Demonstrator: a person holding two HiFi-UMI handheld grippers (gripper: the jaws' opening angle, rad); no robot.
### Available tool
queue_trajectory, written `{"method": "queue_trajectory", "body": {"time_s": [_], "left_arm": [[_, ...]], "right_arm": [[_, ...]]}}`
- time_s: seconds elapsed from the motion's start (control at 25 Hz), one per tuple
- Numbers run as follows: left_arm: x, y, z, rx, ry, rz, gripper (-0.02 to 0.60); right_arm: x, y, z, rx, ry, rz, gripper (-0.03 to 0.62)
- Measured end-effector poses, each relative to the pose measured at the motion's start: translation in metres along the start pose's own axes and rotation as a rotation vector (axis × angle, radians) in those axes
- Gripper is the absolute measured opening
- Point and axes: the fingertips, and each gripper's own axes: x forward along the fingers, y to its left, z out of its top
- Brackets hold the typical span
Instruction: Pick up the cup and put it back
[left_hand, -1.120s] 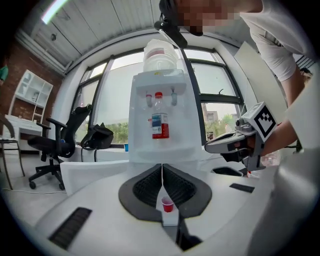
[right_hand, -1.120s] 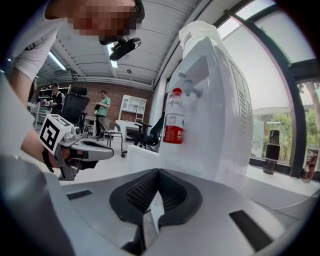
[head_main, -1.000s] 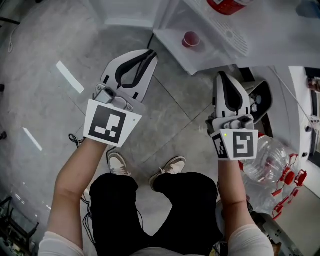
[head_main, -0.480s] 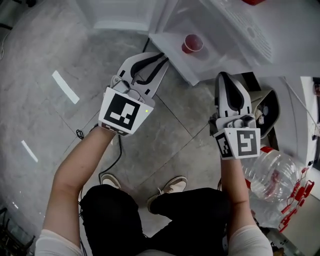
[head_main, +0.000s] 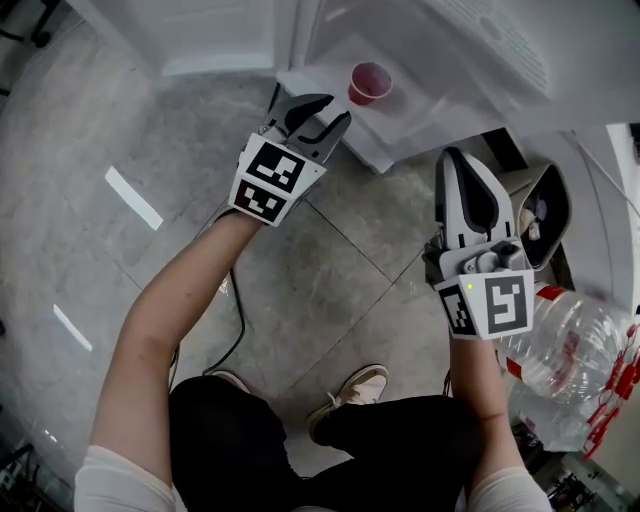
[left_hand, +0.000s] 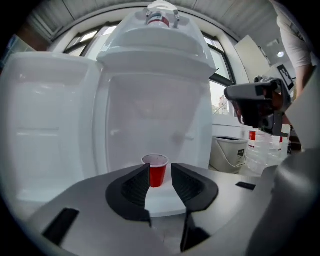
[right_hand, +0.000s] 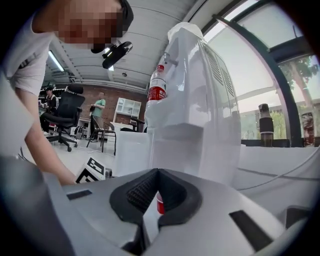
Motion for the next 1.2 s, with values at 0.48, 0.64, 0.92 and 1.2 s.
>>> {"method": "queue_trajectory", "body": {"time_s": [0.48,0.64,0.92,1.2], "left_arm": [[0.061,0.026,-0.01,-0.053,0.03,-0.003,0.372],[0.082,0.012,-0.019,0.011,0.079,-0.068,0.433],[0.107,0.019,-0.019,-0.055,0.097,-0.026,0.454],[0.12,0.022,-0.02,0.033,0.143,-0.045,0.454]], "right_arm": [[-0.021,-0.016,-0.002,0.062,0.012,-0.017,0.02],[-0.029,-0.018,-0.003,0.035,0.021,-0.029,0.02],[-0.04,-0.016,0.0,0.03,0.017,-0.032,0.02],[-0.042,-0.006,0.0,0.015,0.022,-0.004,0.02]]}}
